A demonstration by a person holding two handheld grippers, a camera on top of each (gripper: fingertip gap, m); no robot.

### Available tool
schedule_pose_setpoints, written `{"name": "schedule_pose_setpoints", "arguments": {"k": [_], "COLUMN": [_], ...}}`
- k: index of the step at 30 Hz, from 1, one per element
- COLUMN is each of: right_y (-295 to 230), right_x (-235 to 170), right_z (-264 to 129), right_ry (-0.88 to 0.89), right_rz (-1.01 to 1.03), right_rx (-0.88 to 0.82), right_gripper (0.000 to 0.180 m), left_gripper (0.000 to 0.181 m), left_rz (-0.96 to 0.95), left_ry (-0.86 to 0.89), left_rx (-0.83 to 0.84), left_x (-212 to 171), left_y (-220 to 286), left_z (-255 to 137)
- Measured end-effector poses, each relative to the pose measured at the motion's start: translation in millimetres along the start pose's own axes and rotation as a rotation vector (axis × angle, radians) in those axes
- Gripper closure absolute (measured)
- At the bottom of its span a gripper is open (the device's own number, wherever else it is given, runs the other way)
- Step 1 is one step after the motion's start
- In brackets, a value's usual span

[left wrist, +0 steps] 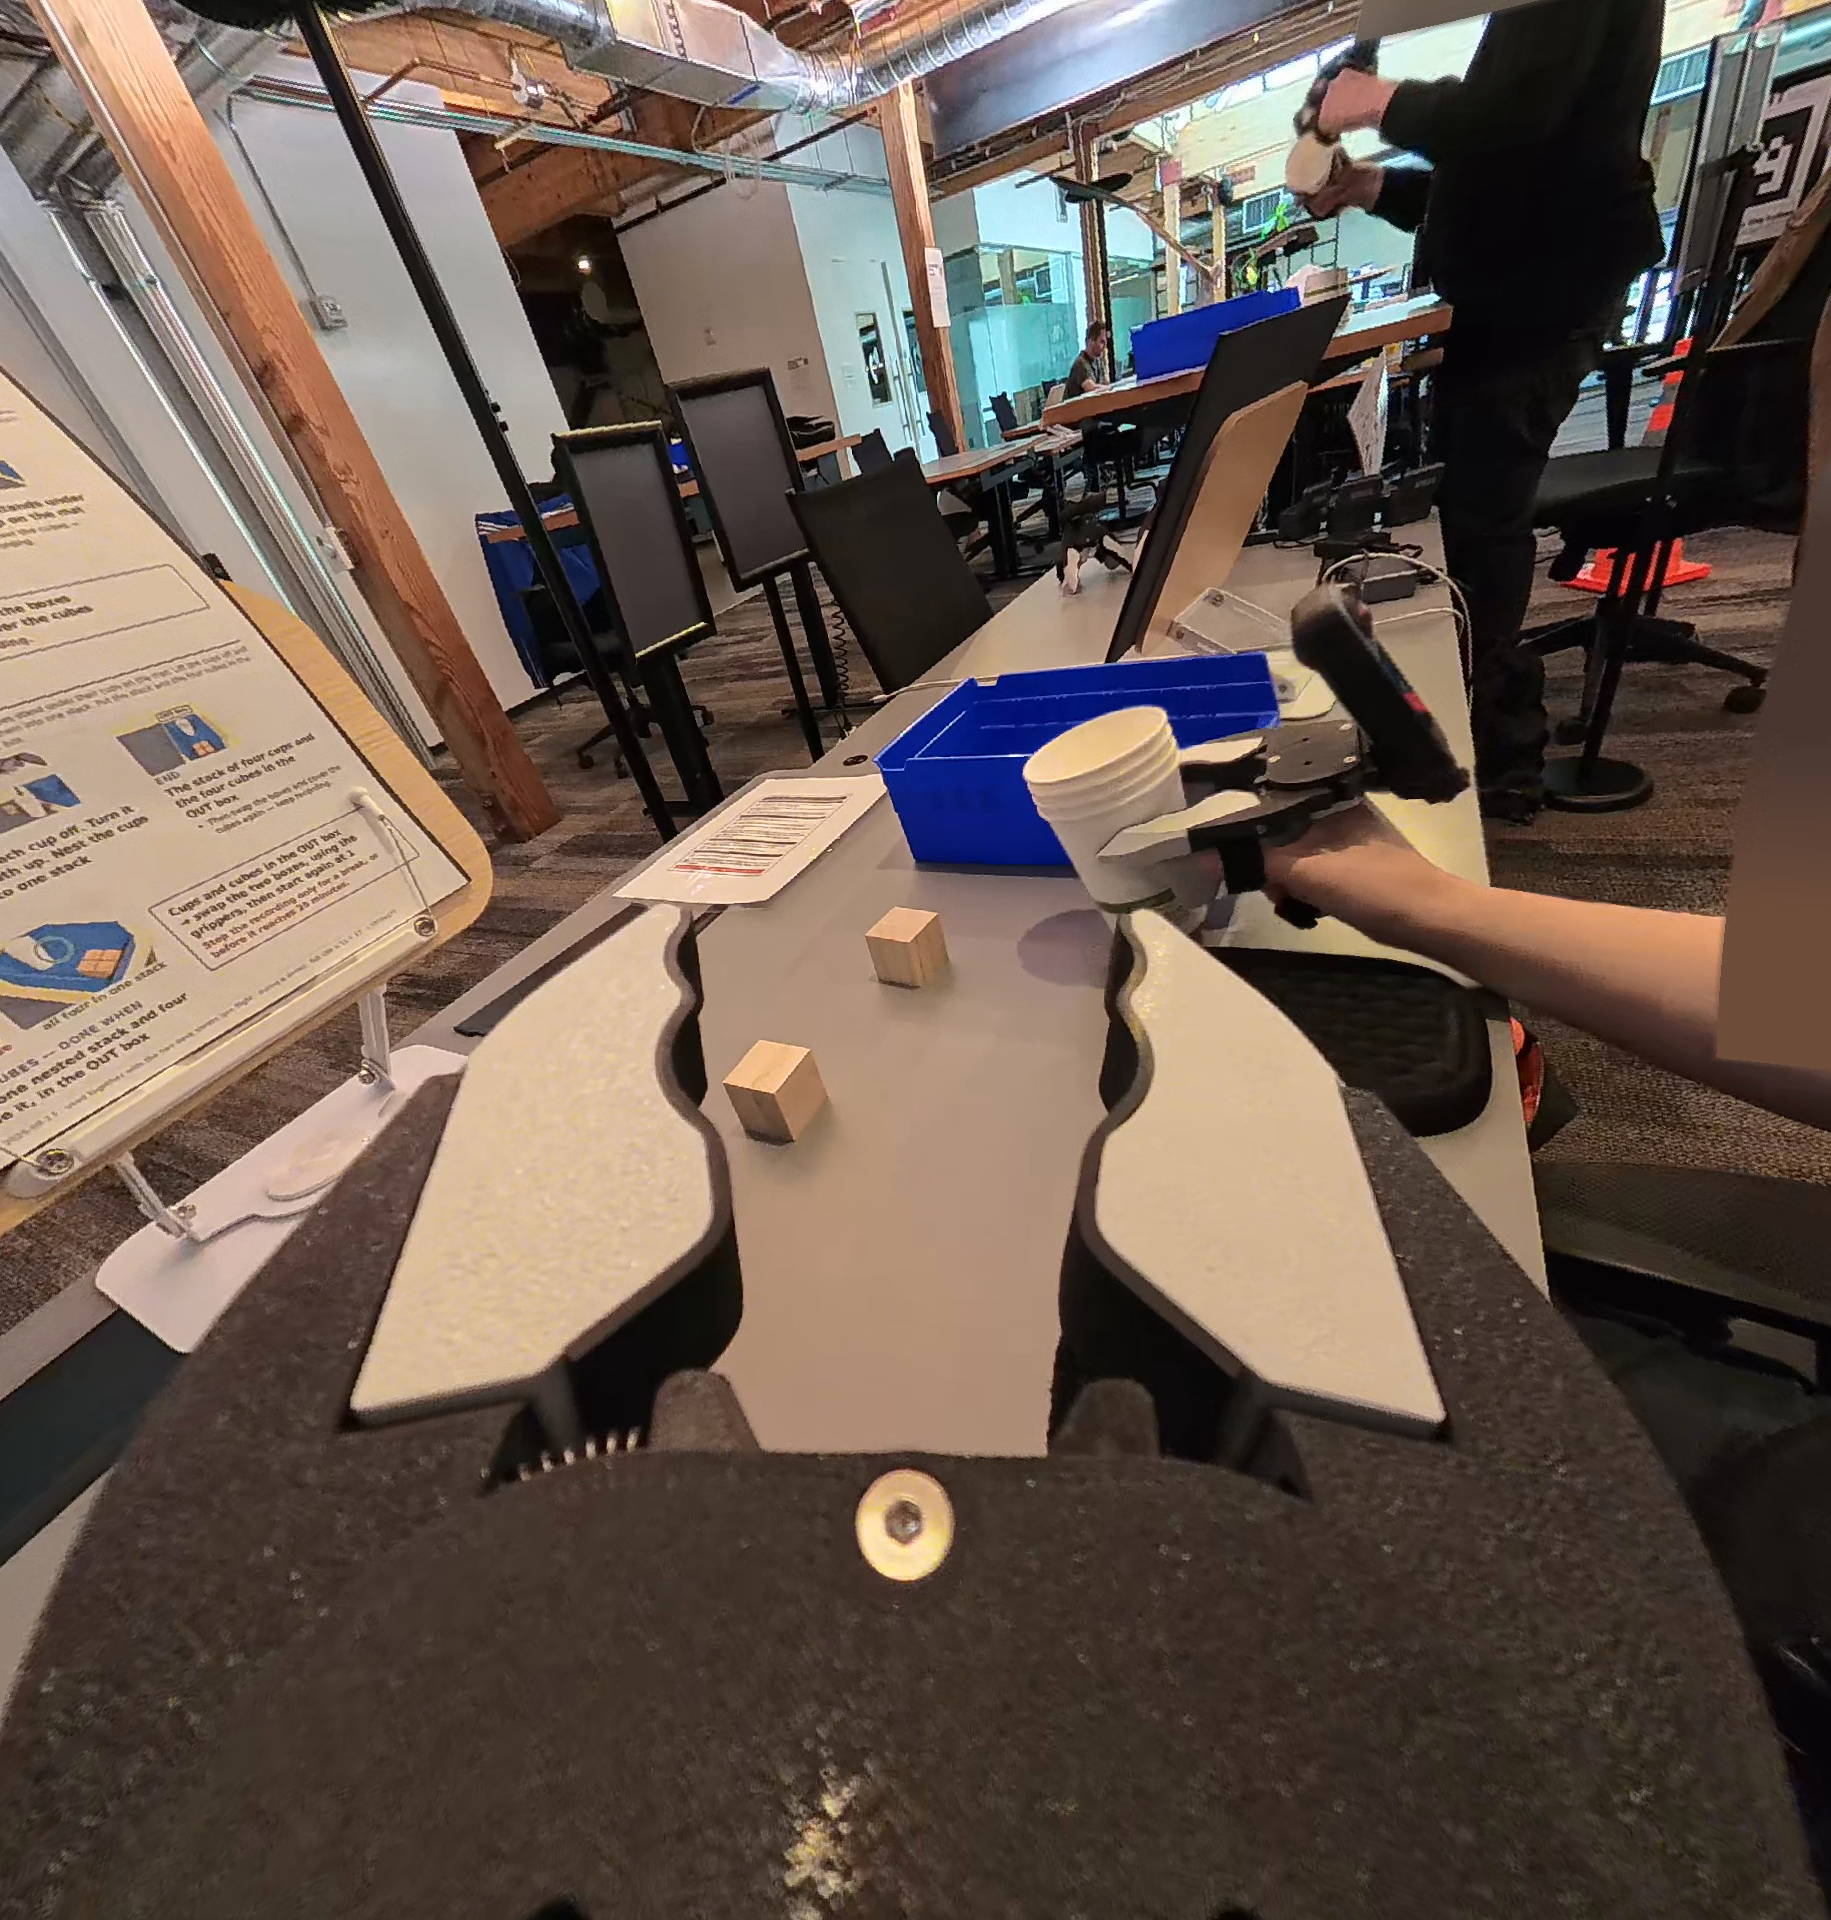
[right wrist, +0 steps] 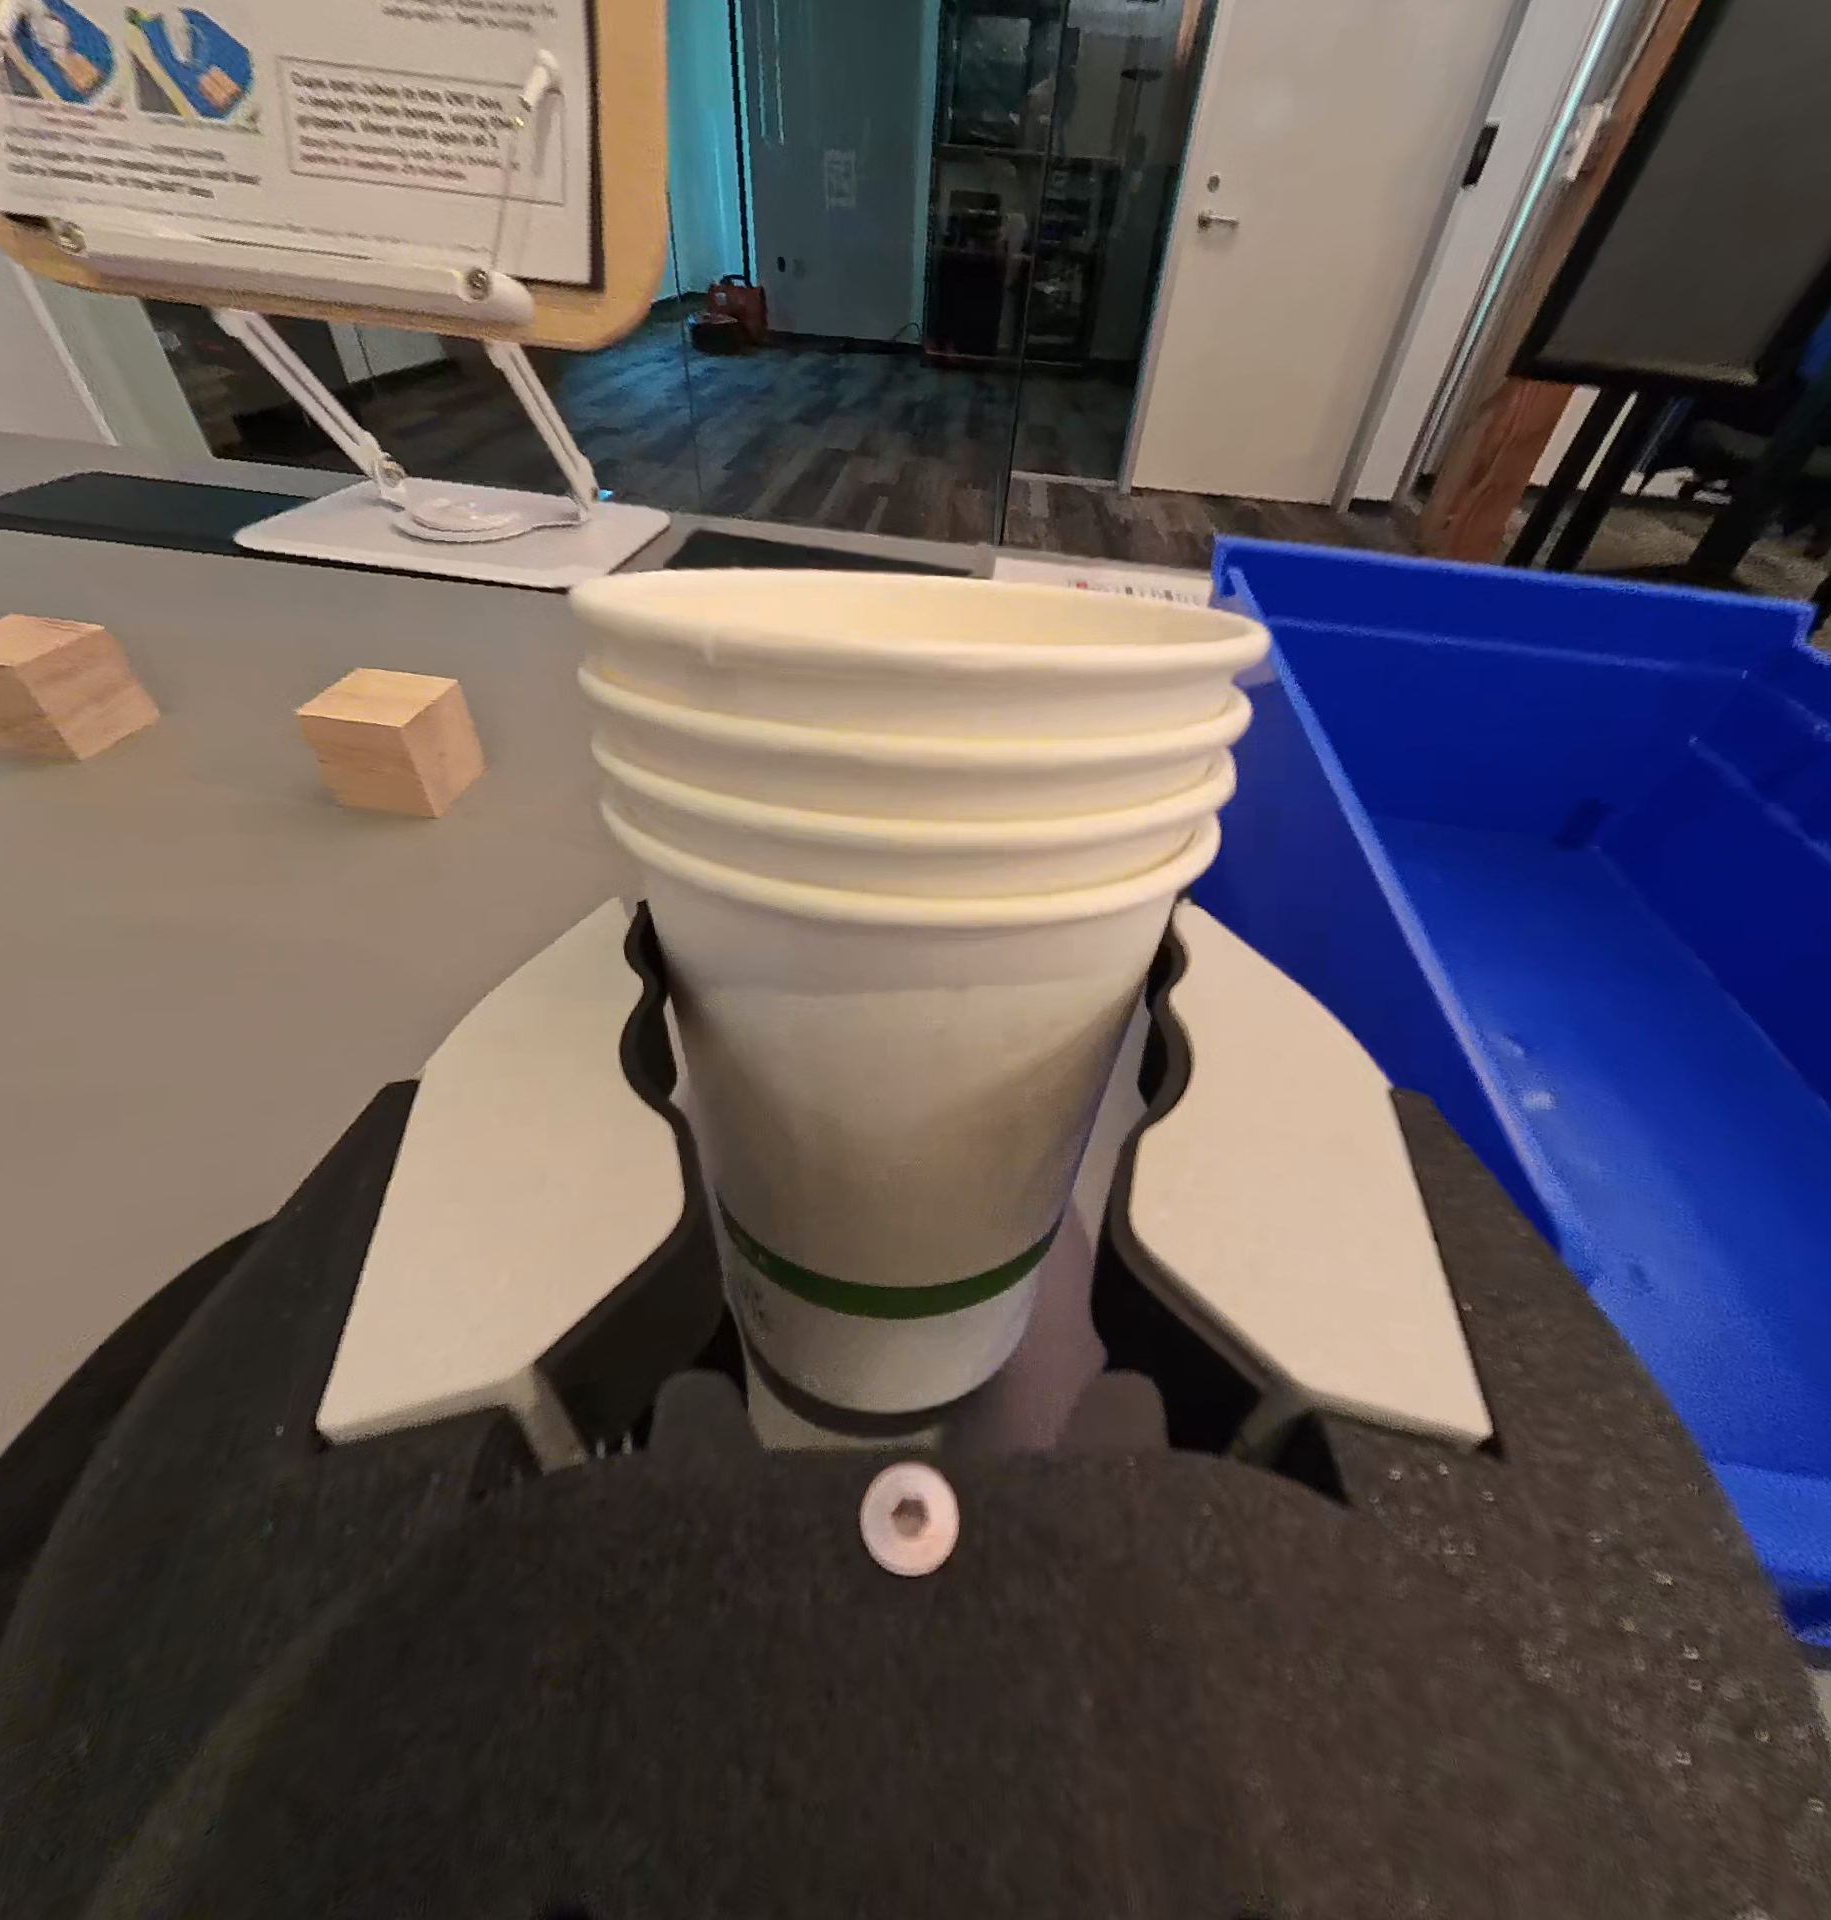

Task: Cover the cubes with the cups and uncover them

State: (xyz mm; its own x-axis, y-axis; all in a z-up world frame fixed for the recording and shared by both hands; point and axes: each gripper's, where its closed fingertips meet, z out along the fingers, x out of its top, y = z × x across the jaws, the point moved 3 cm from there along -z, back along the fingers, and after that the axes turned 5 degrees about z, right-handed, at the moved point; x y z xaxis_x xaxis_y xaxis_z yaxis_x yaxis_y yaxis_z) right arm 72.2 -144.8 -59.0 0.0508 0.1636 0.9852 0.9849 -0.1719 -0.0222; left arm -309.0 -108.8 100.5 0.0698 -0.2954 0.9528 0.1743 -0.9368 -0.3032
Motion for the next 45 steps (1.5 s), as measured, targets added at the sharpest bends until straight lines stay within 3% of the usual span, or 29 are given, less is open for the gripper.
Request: {"name": "schedule_pose_setpoints", "arguments": {"k": [8,13,17,21,29,33,45], "right_y": [-4.3,21.9,106.7,170.1,188.6,185.6,197.5], "right_x": [27.9,114.0,170.4,130.0,56.6,46.6,22.7], "right_z": [-14.0,-29.9,-2.3,63.0,131.7,147.0,150.0], "right_ry": [0.040,0.230,0.249,0.094,-0.076,-0.064,-0.109], "right_rz": [0.052,0.104,0.081,0.124,0.032,0.060,0.052], "right_rx": [0.100,0.176,0.080,0.056,0.011,0.071,0.047], "right_gripper": [0.092,0.092,0.092,0.092,0.091,0.091,0.090], "left_gripper": [0.107,0.108,0.108,0.108,0.108,0.109,0.107], "left_rz": [-0.007,0.005,0.027,0.046,0.105,0.109,0.062], "left_ry": [0.002,-0.020,-0.025,-0.025,-0.089,-0.069,-0.123], "left_rx": [-0.001,-0.005,0.001,0.012,0.064,0.081,0.085], "left_x": [-1.0,-1.8,4.2,10.5,19.6,27.9,11.6], "left_y": [-1.6,0.2,2.6,5.0,6.2,6.6,1.9], "left_z": [1.5,3.5,2.6,1.0,0.5,0.0,14.8]}}
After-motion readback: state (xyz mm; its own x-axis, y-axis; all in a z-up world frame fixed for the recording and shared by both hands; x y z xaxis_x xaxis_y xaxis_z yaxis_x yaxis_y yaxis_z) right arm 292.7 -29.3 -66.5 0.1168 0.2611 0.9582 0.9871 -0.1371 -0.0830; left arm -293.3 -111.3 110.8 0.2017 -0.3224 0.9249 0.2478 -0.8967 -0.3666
